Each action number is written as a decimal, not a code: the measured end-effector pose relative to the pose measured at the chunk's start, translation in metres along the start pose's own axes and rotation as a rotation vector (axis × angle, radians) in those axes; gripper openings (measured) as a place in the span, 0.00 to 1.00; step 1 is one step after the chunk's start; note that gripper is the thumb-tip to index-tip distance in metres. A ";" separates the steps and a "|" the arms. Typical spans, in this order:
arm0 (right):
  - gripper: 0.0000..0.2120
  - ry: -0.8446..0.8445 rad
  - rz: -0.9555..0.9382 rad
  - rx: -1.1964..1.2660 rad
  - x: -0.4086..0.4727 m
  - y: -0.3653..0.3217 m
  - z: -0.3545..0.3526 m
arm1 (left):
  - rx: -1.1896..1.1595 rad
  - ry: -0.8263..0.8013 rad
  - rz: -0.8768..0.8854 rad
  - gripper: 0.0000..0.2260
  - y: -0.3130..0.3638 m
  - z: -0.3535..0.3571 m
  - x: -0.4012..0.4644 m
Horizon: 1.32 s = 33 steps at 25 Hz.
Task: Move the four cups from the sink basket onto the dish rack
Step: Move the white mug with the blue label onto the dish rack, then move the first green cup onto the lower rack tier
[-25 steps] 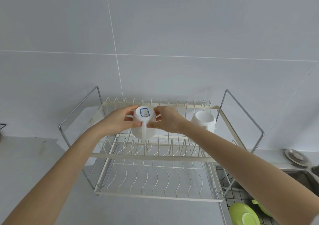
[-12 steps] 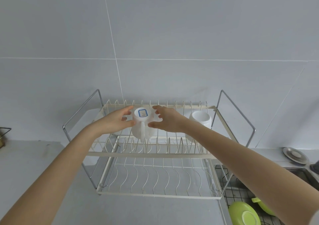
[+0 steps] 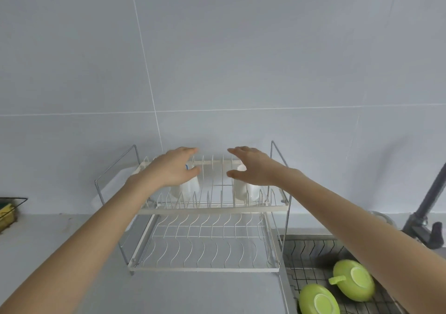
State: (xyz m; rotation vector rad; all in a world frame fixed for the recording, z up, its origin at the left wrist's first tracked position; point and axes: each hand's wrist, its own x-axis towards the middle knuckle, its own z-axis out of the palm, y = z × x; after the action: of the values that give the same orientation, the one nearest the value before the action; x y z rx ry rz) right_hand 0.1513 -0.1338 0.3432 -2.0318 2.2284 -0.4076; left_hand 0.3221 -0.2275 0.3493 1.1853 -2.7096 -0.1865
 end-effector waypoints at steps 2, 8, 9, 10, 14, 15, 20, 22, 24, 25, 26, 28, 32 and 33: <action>0.30 0.029 0.015 -0.026 -0.022 0.014 -0.010 | 0.069 0.018 0.029 0.25 0.026 -0.002 -0.008; 0.30 0.042 0.103 -0.041 -0.079 0.069 -0.032 | 0.103 0.064 0.108 0.24 0.104 0.000 -0.014; 0.30 0.038 0.116 -0.045 -0.087 0.079 -0.036 | 0.097 0.072 0.122 0.24 0.117 0.000 -0.014; 0.30 0.031 0.128 -0.049 -0.095 0.090 -0.039 | 0.091 0.077 0.137 0.24 0.132 0.002 -0.013; 0.29 0.000 0.158 -0.049 -0.121 0.132 -0.048 | 0.068 0.080 0.172 0.24 0.180 0.013 -0.007; 0.29 -0.008 0.164 -0.048 -0.128 0.143 -0.049 | 0.061 0.073 0.176 0.24 0.192 0.018 -0.004; 0.28 -0.042 0.182 -0.033 -0.154 0.194 -0.051 | 0.049 0.027 0.189 0.25 0.245 0.042 0.005; 0.28 -0.058 0.193 -0.017 -0.162 0.214 -0.048 | 0.038 0.003 0.196 0.25 0.263 0.054 0.009; 0.28 -0.081 0.205 0.002 -0.169 0.235 -0.044 | 0.016 -0.026 0.196 0.25 0.279 0.069 0.014; 0.28 -0.095 0.210 0.013 -0.173 0.246 -0.041 | 0.003 -0.039 0.193 0.24 0.288 0.078 0.017; 0.28 -0.108 0.215 0.024 -0.176 0.257 -0.038 | -0.008 -0.052 0.191 0.24 0.295 0.086 0.019; 0.27 -0.135 0.229 0.053 -0.182 0.276 -0.030 | -0.028 -0.090 0.183 0.24 0.308 0.104 0.024; 0.27 -0.192 0.273 0.118 -0.188 0.309 -0.008 | -0.038 -0.188 0.166 0.25 0.325 0.143 0.036; 0.27 -0.205 0.286 0.129 -0.188 0.317 -0.001 | -0.042 -0.210 0.163 0.25 0.327 0.152 0.039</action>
State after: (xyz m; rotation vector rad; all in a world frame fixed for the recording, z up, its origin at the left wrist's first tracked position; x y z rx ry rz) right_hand -0.1341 0.0759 0.2416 -1.5833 2.2540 -0.2920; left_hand 0.0302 -0.0291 0.2654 0.9770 -2.9499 -0.3621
